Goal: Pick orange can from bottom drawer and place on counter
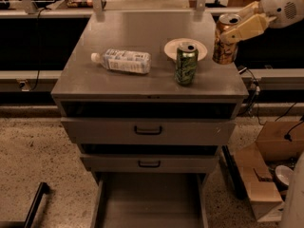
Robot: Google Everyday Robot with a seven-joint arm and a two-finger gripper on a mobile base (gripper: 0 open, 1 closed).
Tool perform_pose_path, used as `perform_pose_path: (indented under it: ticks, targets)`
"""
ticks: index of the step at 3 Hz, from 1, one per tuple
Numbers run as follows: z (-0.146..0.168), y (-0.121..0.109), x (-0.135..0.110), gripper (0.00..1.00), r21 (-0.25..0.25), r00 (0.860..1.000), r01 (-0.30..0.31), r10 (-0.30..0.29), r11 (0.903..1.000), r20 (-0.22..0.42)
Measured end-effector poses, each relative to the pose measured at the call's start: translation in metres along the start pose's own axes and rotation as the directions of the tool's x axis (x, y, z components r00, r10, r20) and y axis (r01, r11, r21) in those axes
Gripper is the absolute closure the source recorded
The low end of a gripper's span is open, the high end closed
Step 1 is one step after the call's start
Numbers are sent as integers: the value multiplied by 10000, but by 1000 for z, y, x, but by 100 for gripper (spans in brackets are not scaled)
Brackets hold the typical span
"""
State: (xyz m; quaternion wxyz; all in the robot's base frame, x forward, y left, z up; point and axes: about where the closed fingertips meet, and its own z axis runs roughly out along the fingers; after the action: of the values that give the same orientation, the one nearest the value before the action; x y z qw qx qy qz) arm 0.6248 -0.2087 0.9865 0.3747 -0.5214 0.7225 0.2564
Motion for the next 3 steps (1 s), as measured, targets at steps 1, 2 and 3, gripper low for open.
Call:
perform_pose_path:
  ticks: [1,2,3]
  targets:
    - [-7,-3,15,100,216,9989,-427,423,9989,197]
    - [-1,-1,38,82,253,9940,-998,986,9947,463]
    - [16,6,62,59,172,9883,-1390,1376,9901,651]
